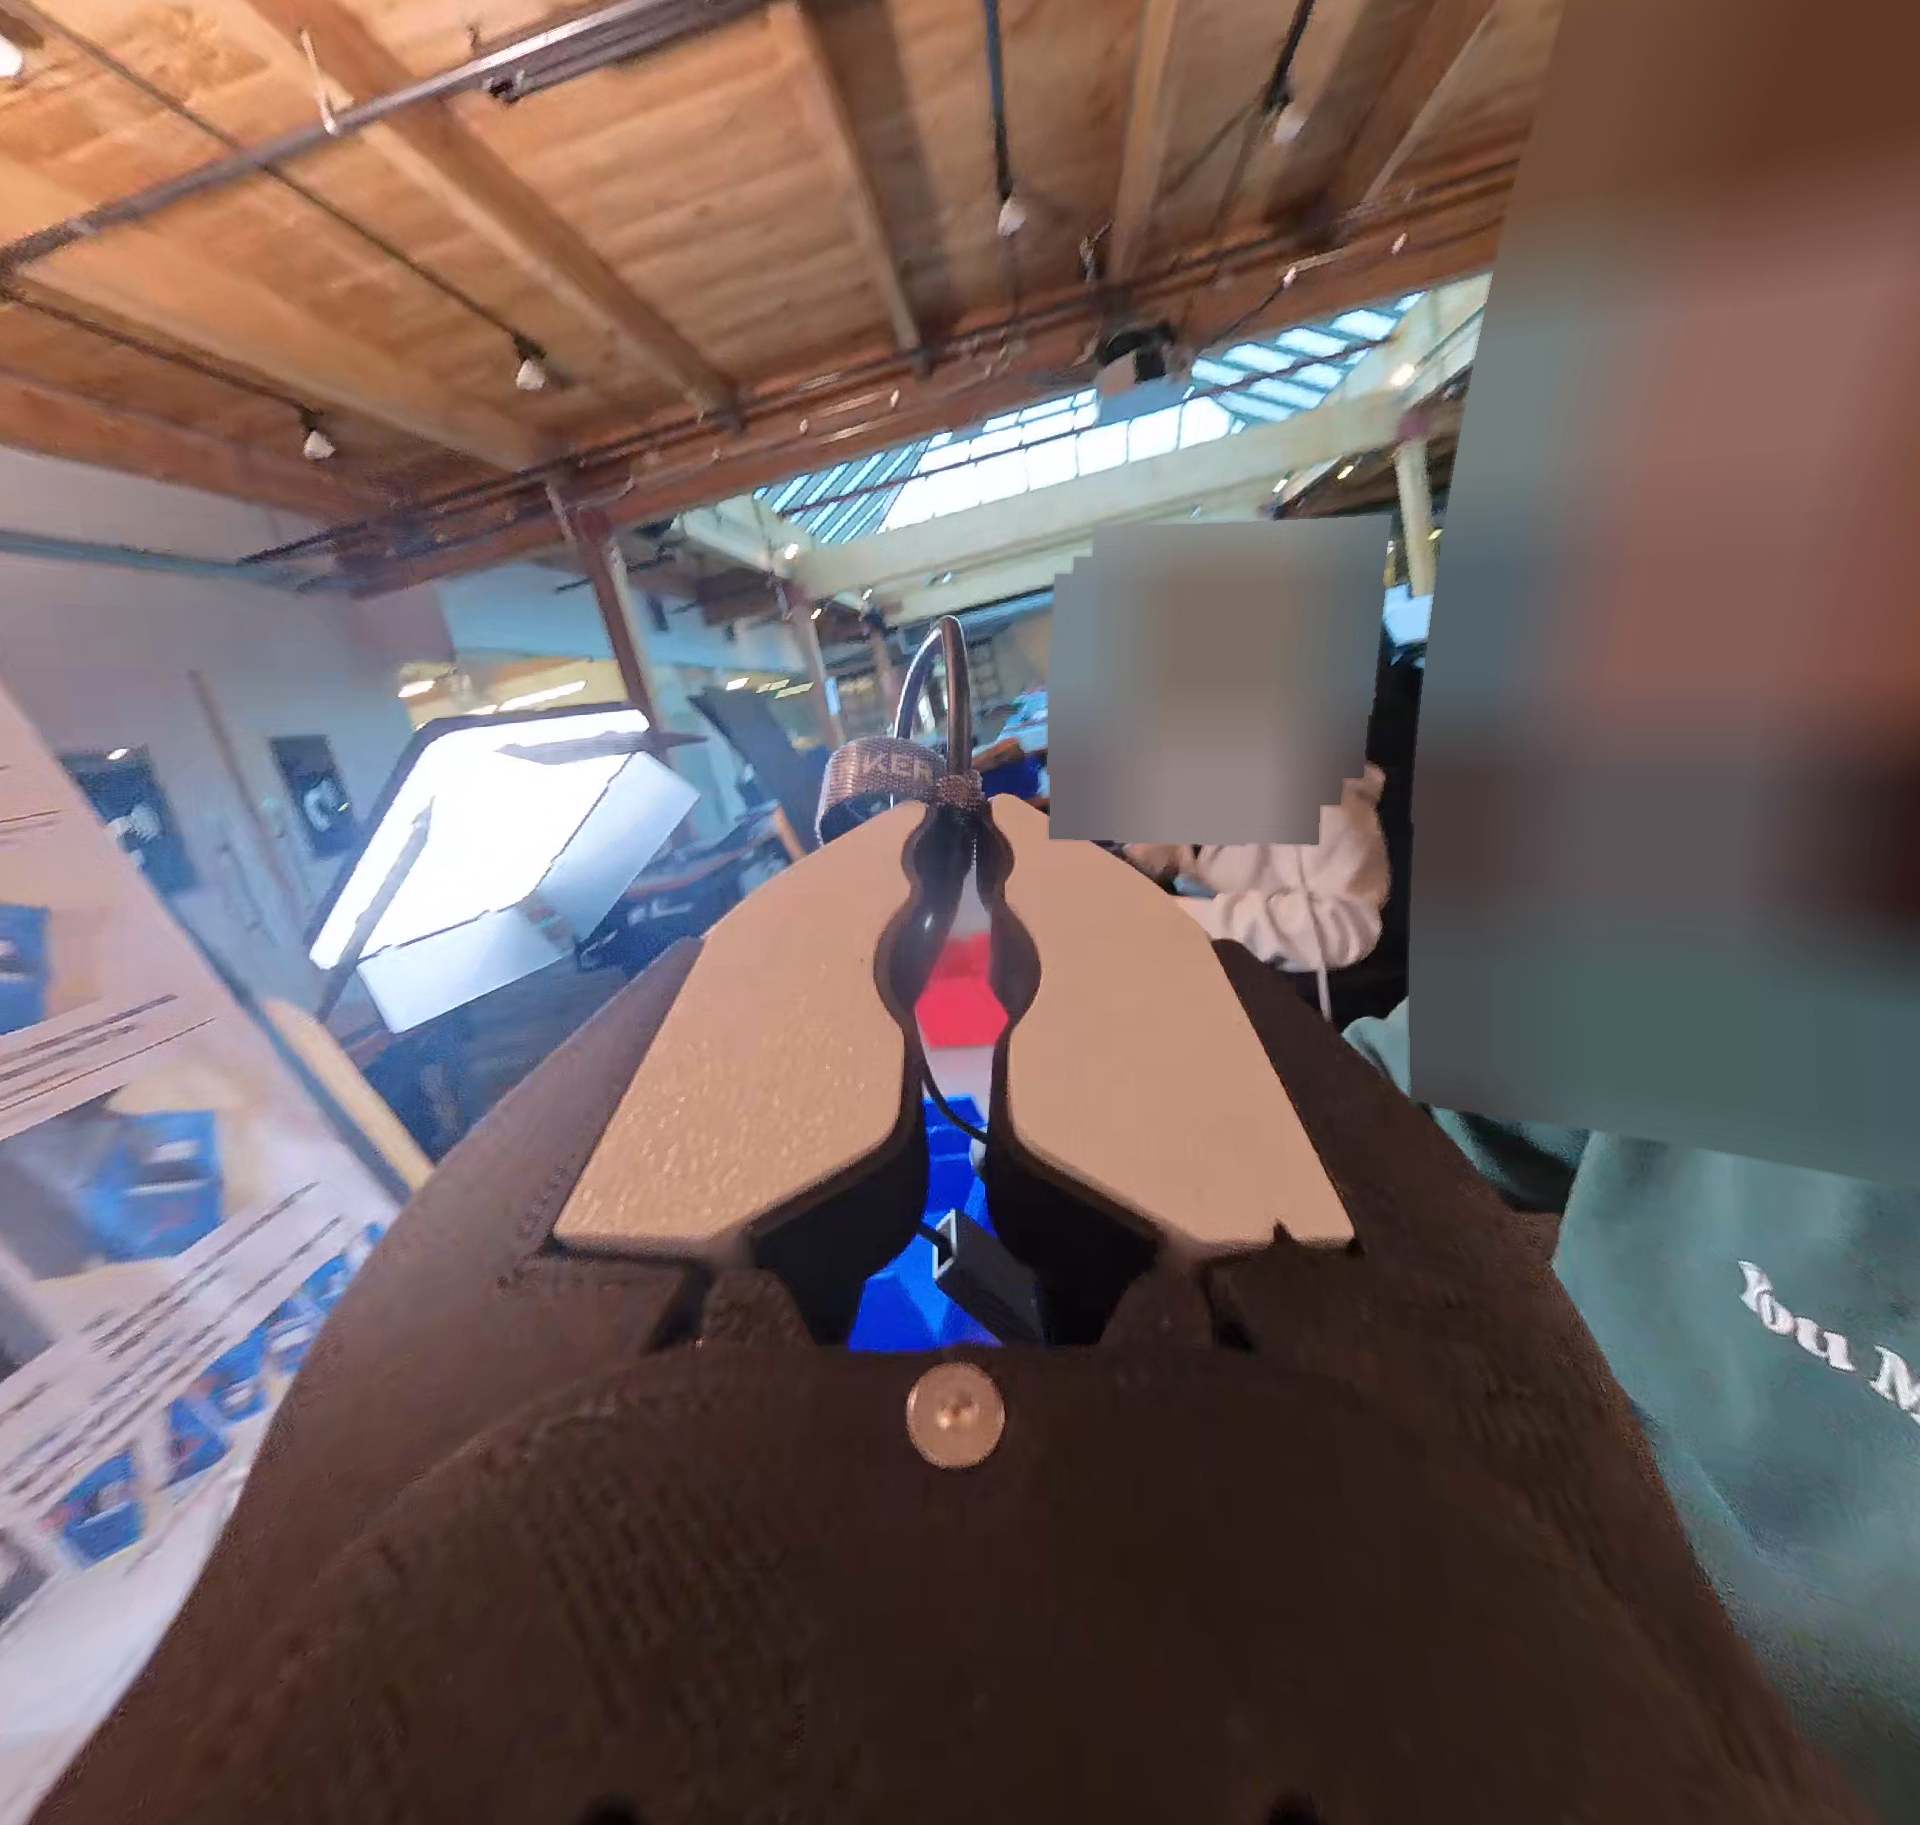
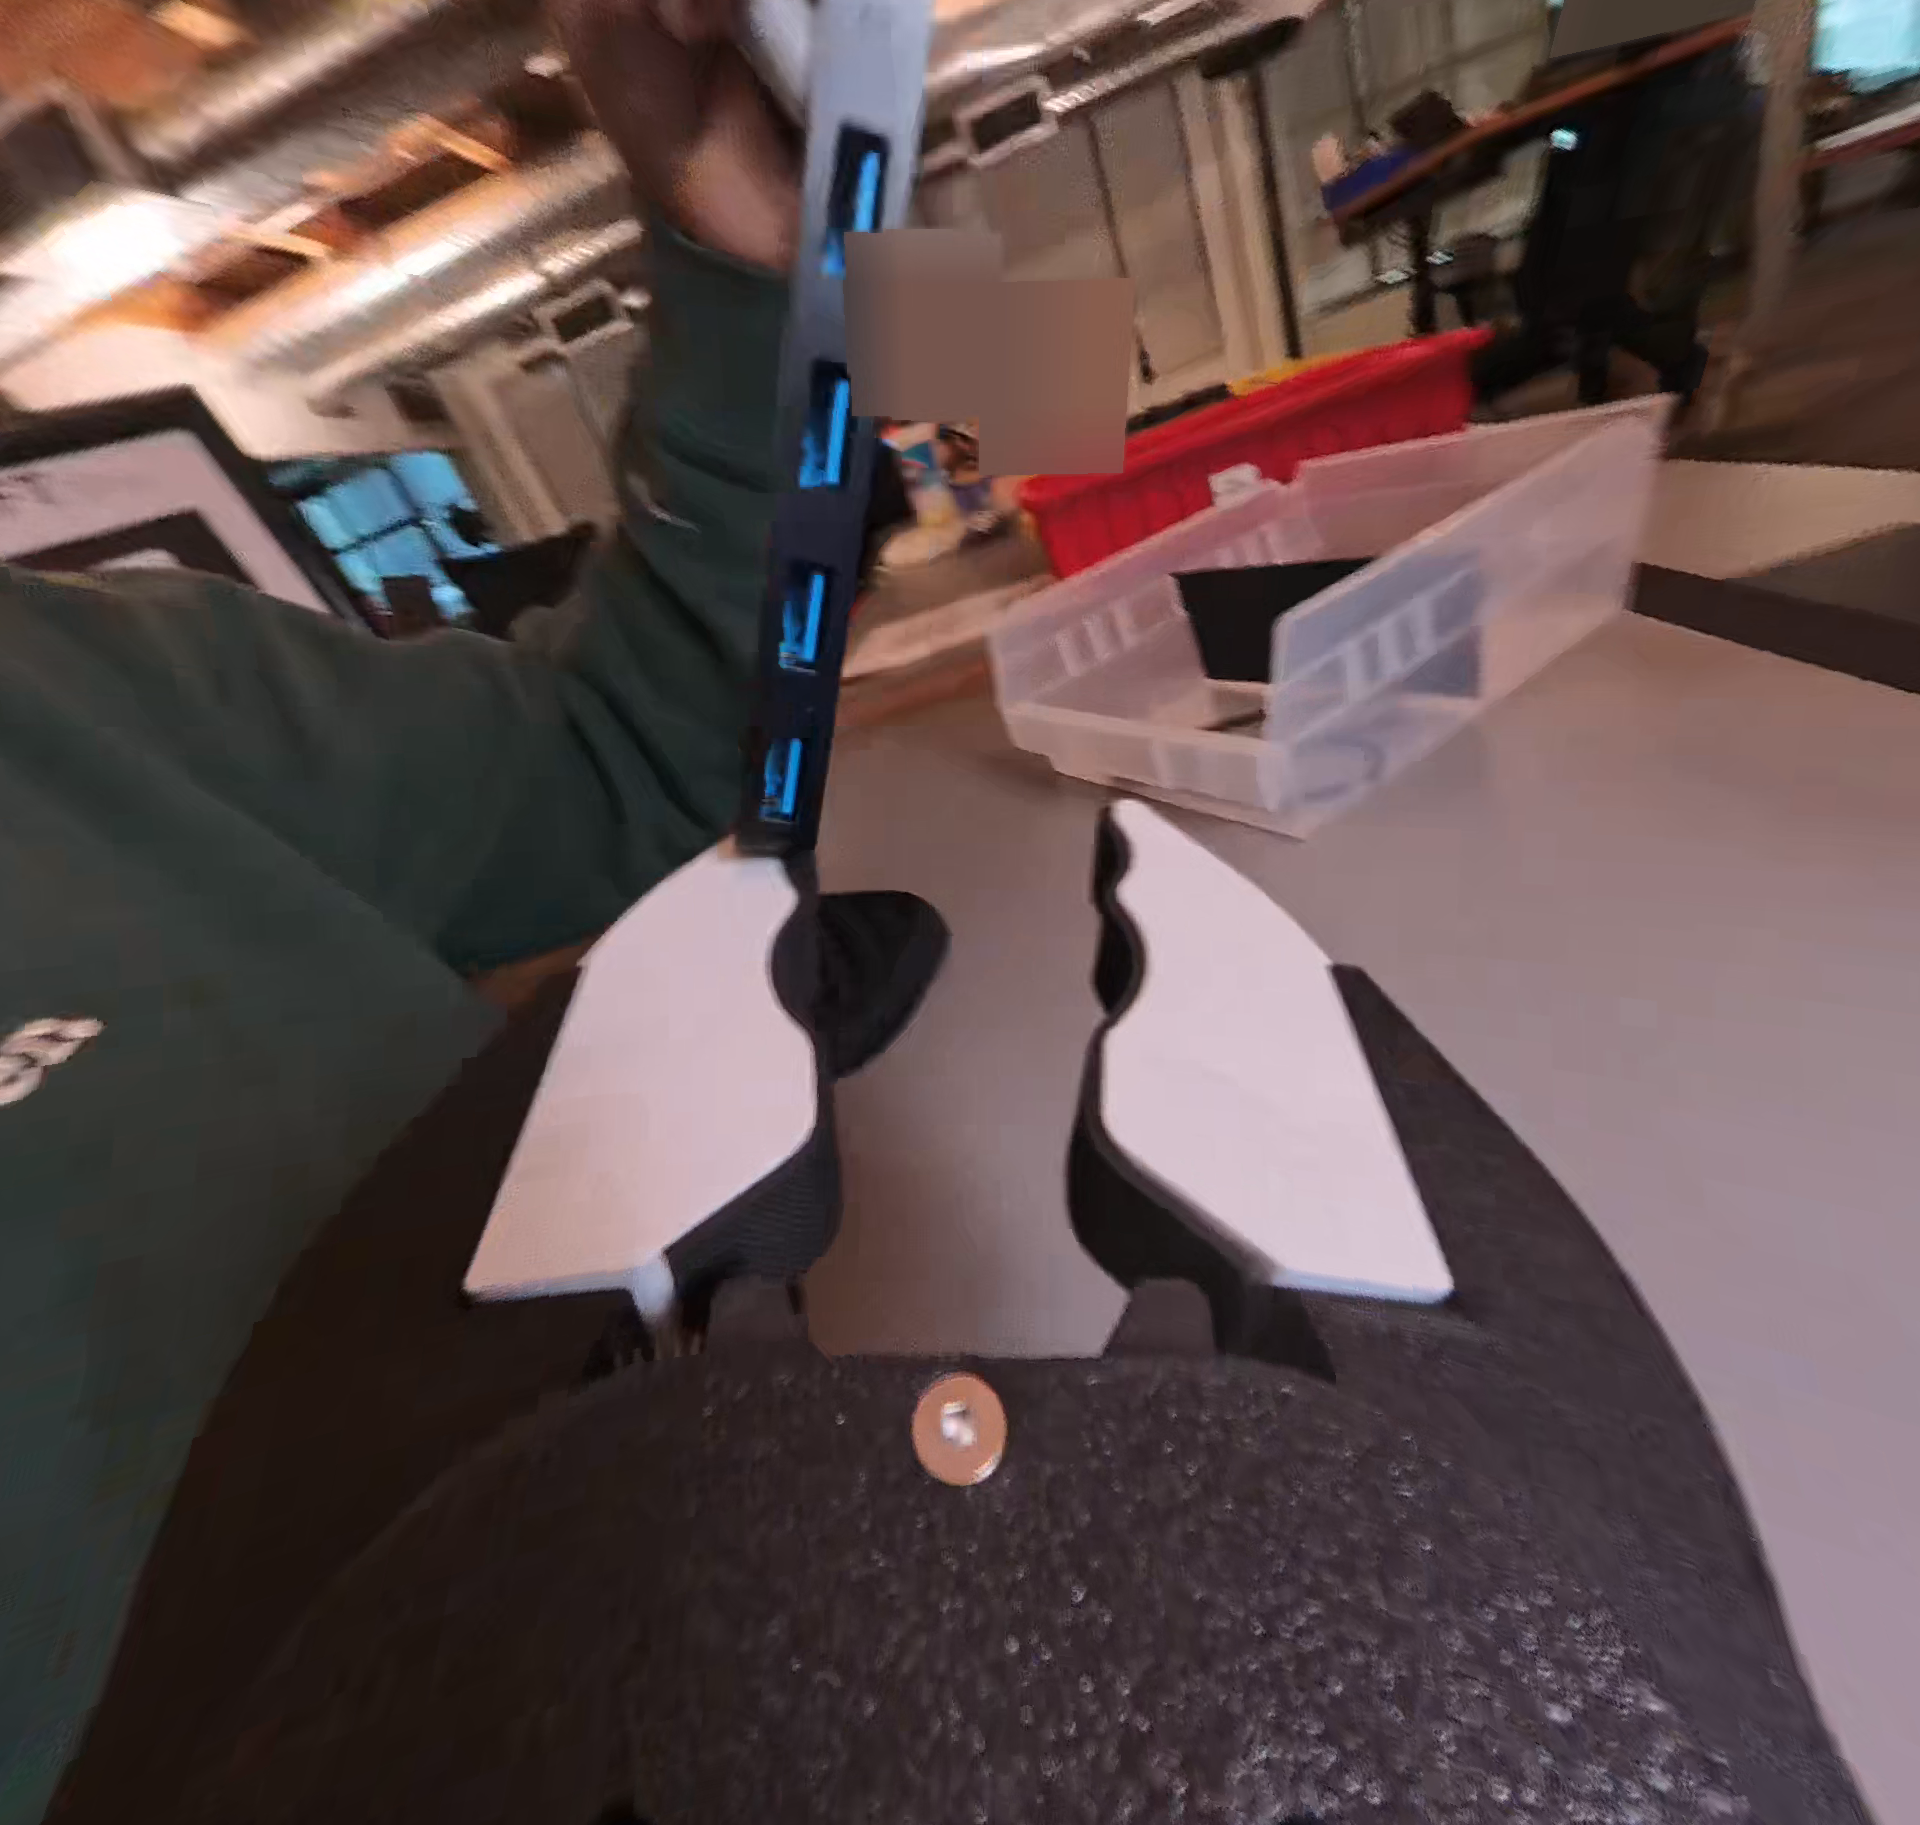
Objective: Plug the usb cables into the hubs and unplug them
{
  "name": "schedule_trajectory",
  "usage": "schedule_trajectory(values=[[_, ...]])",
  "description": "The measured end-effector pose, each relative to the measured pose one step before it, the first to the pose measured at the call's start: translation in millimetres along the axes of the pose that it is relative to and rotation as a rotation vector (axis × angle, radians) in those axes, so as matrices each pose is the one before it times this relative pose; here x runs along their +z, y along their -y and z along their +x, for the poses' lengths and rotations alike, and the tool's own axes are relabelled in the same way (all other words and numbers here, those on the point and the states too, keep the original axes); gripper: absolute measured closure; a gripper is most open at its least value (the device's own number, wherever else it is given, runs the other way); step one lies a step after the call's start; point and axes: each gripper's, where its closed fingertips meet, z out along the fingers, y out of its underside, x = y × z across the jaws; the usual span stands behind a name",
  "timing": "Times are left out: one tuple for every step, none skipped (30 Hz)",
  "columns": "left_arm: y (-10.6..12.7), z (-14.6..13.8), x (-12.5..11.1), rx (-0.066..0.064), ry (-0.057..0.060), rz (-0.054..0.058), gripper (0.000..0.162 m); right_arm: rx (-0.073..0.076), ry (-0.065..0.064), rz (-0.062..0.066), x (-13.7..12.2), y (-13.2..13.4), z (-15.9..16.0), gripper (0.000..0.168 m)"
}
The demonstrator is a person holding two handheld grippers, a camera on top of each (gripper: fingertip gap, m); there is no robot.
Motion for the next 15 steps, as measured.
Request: schedule_trajectory(values=[[-3.48, 4.11, -2.43, -0.014, -0.0145, 0.029, 0.156, -0.0273, 0.0126, 0.0391, -1.11, 7.86, -8.49, 0.158], [-3.75, 1.23, -5.02, -0.015, -0.0046, 0.0191, 0.156, -0.0314, -0.0245, 0.0395, -5.23, 10.81, -1.79, 0.168], [-3.96, 0.97, -7.24, -0.012, -0.0092, 0.0141, 0.156, -0.0294, -0.0271, 0.0115, -7.74, 9.28, 1.54, 0.168], [-3.05, 1.24, -8.93, -0.0121, -0.0152, 0.0225, 0.156, -0.0537, -0.0473, -0.0056, -10.05, 7.22, 5.97, 0.168], [-3.38, 1.13, -9.81, -0.0202, -0.0162, 0.0228, 0.156, -0.0776, -0.0663, -0.0076, -12.0, 5.8, 9.72, 0.167], [-3.74, 0.74, -9.93, -0.0187, -0.0093, 0.0189, 0.156, -0.0522, -0.0472, -0.0091, -11.69, 4.03, 8.93, 0.168], [-3.9, -2.23, -9.22, -0.0083, 0.0164, 0.0166, 0.156, 0.0034, -0.0086, -0.013, -9.74, 1.67, 5.02, 0.168], [-3.52, -0.08, -7.83, -0.0138, 0.0023, 0.0156, 0.156, 0.0461, 0.02, -0.0179, -6.86, -1.27, 1.5, 0.168], [-2.43, 1.21, -5.81, -0.0193, -0.0062, 0.0229, 0.156, 0.0609, 0.0256, -0.0208, -4.07, -4.77, 0.64, 0.168], [-3.7, 2.68, -3.19, -0.0198, -0.0191, 0.0087, 0.156, 0.0477, 0.0174, -0.0193, -1.46, -7.17, 1.45, 0.168], [-4.28, 1.92, -0.98, -0.0045, -0.0139, -0.0012, 0.156, 0.0214, 0.0038, -0.0161, 0.74, -8.36, 2.78, 0.168], [-2.75, 1.73, 0.51, 0.008, -0.0111, 0.0003, 0.156, 0.0045, -0.0086, -0.0205, 2.45, -8.85, 4.2, 0.162], [-0.41, 2.47, 1.42, 0.0002, -0.0195, 0.0076, 0.156, 0.0014, -0.0099, -0.0354, 4.04, -9.84, 4.54, 0.154], [1.7, 1.74, 1.82, -0.0019, -0.0162, 0.0155, 0.156, 0.0012, -0.0058, -0.052, 5.31, -10.78, 4.0, 0.146], [2.34, 0.74, 1.87, 0.0026, -0.0101, 0.0165, 0.156, -0.0006, -0.0072, -0.0549, 5.95, -10.21, 3.49, 0.142]])
